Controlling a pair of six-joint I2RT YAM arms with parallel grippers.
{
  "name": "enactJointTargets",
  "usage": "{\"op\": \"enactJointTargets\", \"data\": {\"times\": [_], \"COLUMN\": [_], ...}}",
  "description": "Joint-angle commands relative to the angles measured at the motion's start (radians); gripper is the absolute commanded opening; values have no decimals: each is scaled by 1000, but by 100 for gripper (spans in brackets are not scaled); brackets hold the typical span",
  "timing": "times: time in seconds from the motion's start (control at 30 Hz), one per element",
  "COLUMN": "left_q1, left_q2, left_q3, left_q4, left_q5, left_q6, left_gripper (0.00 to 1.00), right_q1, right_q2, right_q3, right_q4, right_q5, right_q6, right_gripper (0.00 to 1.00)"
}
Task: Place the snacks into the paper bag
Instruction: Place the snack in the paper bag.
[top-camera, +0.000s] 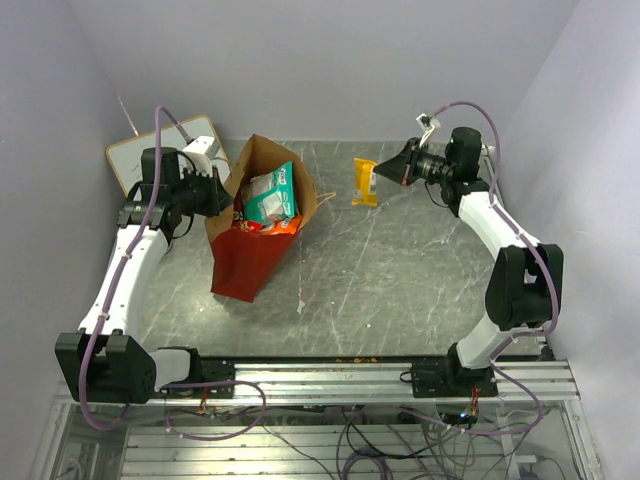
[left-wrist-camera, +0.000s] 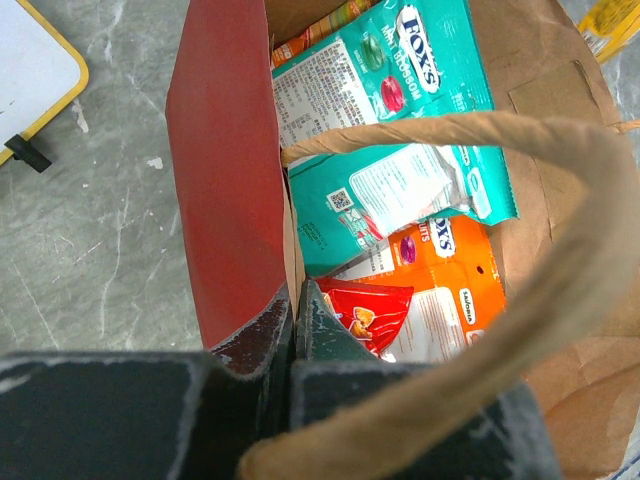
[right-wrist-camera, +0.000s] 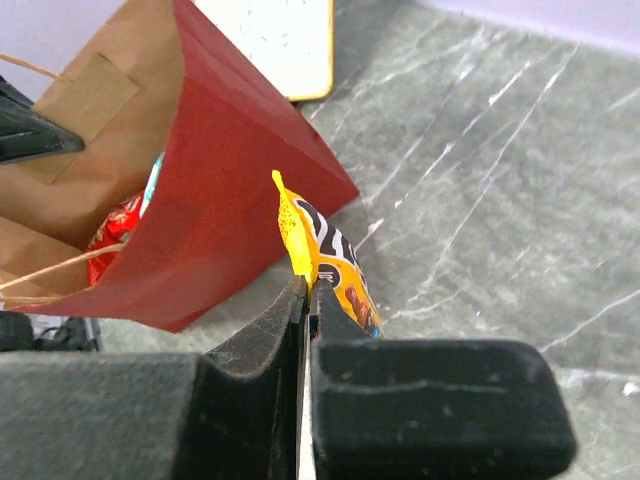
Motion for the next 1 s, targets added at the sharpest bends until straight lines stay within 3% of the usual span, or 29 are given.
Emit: {"op": "enactJointTargets", "data": {"times": [0.0,0.6,0.97], "left_q1": [-7,-7,-6], "left_q2": [-1,-9,4], "left_q3": [9,4,10], "left_q4": [65,67,63], "left_q5": [13,21,28], "left_q6": [13,12,-5], "left_gripper": [7,7,7], "right_q1": [35,215,384], "right_q2": [-87,96,280], "right_q3": [62,609,873], "right_q4": [-2,-239,-371], "right_q5": [66,-59,-126], "right_q6": [-94,-57,-208], "right_gripper": [0,0,0]}}
